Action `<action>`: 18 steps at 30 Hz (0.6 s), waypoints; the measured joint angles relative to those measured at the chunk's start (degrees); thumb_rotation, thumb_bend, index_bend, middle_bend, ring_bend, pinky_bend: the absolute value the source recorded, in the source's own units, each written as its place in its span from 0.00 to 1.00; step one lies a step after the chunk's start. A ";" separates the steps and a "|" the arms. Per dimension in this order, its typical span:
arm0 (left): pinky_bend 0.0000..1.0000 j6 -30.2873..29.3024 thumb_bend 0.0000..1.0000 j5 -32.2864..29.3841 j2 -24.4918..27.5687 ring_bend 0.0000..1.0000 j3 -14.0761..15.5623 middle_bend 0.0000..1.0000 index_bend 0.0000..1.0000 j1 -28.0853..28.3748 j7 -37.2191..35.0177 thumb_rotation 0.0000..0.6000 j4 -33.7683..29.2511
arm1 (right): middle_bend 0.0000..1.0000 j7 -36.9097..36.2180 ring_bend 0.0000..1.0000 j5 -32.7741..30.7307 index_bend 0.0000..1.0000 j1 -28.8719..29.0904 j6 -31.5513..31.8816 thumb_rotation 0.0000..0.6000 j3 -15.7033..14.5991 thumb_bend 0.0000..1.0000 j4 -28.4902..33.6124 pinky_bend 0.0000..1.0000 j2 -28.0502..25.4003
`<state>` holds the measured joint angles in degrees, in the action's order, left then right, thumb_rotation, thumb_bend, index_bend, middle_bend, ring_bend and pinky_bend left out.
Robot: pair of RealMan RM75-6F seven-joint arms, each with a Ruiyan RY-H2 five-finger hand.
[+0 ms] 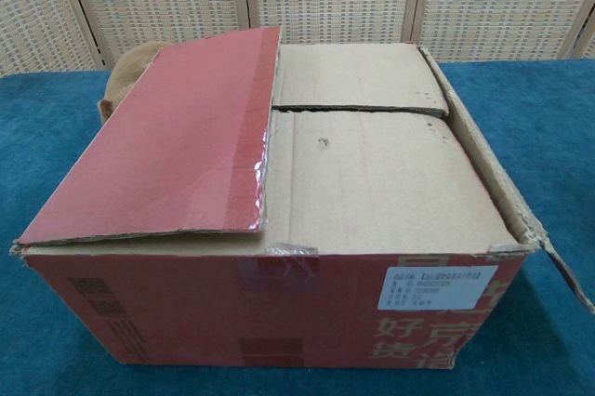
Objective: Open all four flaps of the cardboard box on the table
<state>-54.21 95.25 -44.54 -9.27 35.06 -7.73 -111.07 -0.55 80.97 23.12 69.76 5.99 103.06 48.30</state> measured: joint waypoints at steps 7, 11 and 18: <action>0.00 6.80 1.00 1.55 -1.67 0.00 -1.90 0.10 0.24 8.30 -7.28 1.00 2.24 | 0.00 -0.40 0.00 -0.37 0.00 -1.08 0.46 1.00 -0.20 1.00 -0.35 0.00 0.69; 0.00 10.86 1.00 2.03 -3.02 0.02 -2.91 0.14 0.25 12.91 -8.58 1.00 3.05 | 0.00 -0.83 0.00 -0.45 0.00 -1.60 0.72 1.00 -0.22 1.00 -0.65 0.00 0.95; 0.00 17.62 1.00 1.06 -6.69 0.04 -4.16 0.17 0.27 19.86 -9.89 1.00 3.86 | 0.00 -1.37 0.00 -0.63 0.00 -2.29 0.93 1.00 -0.18 1.00 -0.92 0.00 1.03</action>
<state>-36.59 96.31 -51.23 -13.43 54.91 -17.62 -107.20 -1.92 80.35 20.83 70.69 5.81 102.14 49.33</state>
